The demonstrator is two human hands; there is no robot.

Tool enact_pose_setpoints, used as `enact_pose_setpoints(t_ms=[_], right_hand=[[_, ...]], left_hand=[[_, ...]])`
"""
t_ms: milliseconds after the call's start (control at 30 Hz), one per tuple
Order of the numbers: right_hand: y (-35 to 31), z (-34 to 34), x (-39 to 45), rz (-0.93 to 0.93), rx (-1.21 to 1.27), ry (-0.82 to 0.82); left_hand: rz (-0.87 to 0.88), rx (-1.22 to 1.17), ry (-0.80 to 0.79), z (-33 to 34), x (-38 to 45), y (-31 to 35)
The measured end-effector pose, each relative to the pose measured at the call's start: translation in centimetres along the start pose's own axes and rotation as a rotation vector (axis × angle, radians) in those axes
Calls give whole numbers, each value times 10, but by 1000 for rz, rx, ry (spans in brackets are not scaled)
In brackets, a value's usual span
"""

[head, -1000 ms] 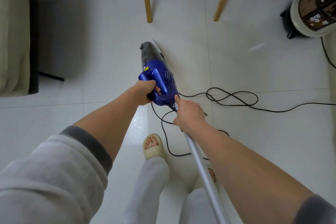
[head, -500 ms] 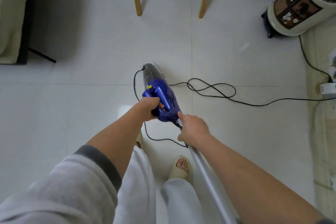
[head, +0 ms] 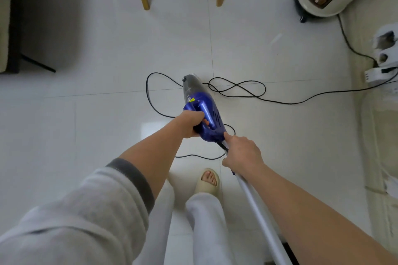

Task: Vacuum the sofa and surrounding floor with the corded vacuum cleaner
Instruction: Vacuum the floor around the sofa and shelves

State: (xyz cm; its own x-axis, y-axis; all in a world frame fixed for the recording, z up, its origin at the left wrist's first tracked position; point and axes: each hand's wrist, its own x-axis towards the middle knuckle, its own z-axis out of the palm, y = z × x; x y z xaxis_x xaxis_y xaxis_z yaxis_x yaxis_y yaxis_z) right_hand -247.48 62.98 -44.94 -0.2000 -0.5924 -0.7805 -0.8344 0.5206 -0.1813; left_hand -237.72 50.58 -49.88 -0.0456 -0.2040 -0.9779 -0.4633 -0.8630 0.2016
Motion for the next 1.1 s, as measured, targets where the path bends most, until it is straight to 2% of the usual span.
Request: enact_pose_setpoints(t_ms=[167, 400, 700, 833, 1100], right_hand=[[6, 2, 5, 54, -16, 56], [4, 5, 10, 47, -11, 10], [-49, -13, 47, -116, -118, -25], [-71, -15, 48, -225, -225, -61], [-77, 7, 18, -274, -290, -162]], left_hand=[[57, 37, -18, 13, 9, 3], [28, -2, -15, 8, 12, -2], [16, -150, 91, -58, 27, 7], [-22, -263, 129, -86, 25, -15], [-50, -358, 129, -93, 2, -63]])
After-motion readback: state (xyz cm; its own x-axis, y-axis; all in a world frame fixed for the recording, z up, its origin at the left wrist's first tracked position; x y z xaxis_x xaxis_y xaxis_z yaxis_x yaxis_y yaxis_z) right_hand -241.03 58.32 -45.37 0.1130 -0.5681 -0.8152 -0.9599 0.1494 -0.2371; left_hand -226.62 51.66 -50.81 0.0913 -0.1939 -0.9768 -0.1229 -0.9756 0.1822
